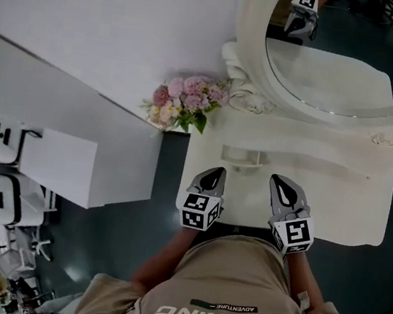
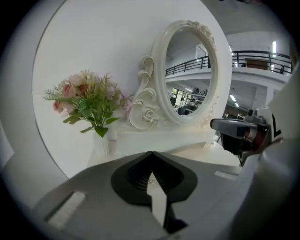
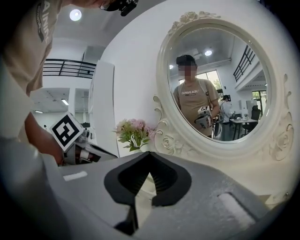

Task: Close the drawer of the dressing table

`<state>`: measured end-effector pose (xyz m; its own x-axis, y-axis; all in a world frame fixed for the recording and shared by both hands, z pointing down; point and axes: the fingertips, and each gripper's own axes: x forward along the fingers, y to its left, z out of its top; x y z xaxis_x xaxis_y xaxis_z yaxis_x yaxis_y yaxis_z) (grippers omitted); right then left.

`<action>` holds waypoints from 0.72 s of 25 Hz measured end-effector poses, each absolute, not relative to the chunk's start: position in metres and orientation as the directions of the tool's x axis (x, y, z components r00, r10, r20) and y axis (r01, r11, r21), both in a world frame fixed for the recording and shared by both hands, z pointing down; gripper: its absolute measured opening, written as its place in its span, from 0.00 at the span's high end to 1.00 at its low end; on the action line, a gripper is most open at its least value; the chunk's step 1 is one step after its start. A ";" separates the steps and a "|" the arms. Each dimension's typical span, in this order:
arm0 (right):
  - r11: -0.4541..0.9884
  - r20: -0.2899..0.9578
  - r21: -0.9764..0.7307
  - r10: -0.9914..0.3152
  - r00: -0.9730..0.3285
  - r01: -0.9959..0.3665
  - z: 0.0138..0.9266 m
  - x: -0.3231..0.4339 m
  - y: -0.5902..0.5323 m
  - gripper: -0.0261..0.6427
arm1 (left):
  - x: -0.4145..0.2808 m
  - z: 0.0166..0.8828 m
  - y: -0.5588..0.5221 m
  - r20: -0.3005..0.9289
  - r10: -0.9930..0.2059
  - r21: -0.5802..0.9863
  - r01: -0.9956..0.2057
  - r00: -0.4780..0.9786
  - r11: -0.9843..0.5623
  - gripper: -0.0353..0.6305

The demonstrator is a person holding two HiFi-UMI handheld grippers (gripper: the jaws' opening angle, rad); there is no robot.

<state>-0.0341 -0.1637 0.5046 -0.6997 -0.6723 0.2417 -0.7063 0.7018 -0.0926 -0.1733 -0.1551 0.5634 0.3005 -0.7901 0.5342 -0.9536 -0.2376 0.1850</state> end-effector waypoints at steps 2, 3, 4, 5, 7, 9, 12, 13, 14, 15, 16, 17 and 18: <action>0.696 0.245 -0.074 -0.682 -0.689 -0.714 0.505 -0.030 -0.167 0.96 | -0.164 0.573 -0.161 0.545 -0.774 0.197 -0.946 0.323 -0.256 0.92; 0.693 0.248 -0.068 -0.685 -0.685 -0.718 0.506 -0.029 -0.168 0.96 | -0.161 0.577 -0.162 0.552 -0.765 0.200 -0.944 0.330 -0.263 0.92; 0.690 0.251 -0.064 -0.689 -0.680 -0.721 0.508 -0.028 -0.167 0.96 | -0.159 0.582 -0.162 0.562 -0.756 0.201 -0.942 0.336 -0.269 0.92; 0.686 0.255 -0.062 -0.691 -0.676 -0.725 0.510 -0.027 -0.167 0.96 | -0.157 0.588 -0.162 0.573 -0.746 0.203 -0.940 0.341 -0.273 0.92; 0.680 0.267 -0.064 -0.694 -0.669 -0.731 0.516 -0.025 -0.165 0.96 | -0.154 0.601 -0.162 0.592 -0.726 0.213 -0.937 0.350 -0.278 0.92; 0.680 0.285 -0.064 -0.689 -0.667 -0.730 0.523 -0.023 -0.163 0.96 | -0.151 0.617 -0.164 0.615 -0.703 0.225 -0.934 0.356 -0.277 0.92; 0.678 0.293 -0.061 -0.689 -0.663 -0.732 0.526 -0.021 -0.165 0.96 | -0.145 0.640 -0.163 0.655 -0.664 0.242 -0.932 0.362 -0.270 0.92; 0.675 0.294 -0.065 -0.691 -0.660 -0.735 0.527 -0.019 -0.167 0.96 | -0.144 0.646 -0.162 0.665 -0.651 0.248 -0.931 0.365 -0.268 0.92; 0.672 0.295 -0.068 -0.692 -0.658 -0.737 0.527 -0.017 -0.169 0.96 | -0.142 0.652 -0.162 0.674 -0.640 0.255 -0.930 0.367 -0.265 0.92; 0.671 0.297 -0.070 -0.692 -0.658 -0.738 0.528 -0.016 -0.171 0.96 | -0.140 0.657 -0.162 0.683 -0.631 0.260 -0.930 0.368 -0.261 0.92; 0.672 0.299 -0.069 -0.691 -0.658 -0.737 0.529 -0.014 -0.173 0.96 | -0.139 0.663 -0.162 0.692 -0.623 0.262 -0.931 0.366 -0.256 0.92; 0.676 0.299 -0.066 -0.689 -0.660 -0.734 0.530 -0.013 -0.175 0.96 | -0.139 0.669 -0.163 0.702 -0.614 0.261 -0.932 0.362 -0.251 0.92; 0.679 0.299 -0.063 -0.686 -0.663 -0.731 0.530 -0.012 -0.177 0.96 | -0.138 0.675 -0.164 0.712 -0.604 0.261 -0.933 0.358 -0.247 0.92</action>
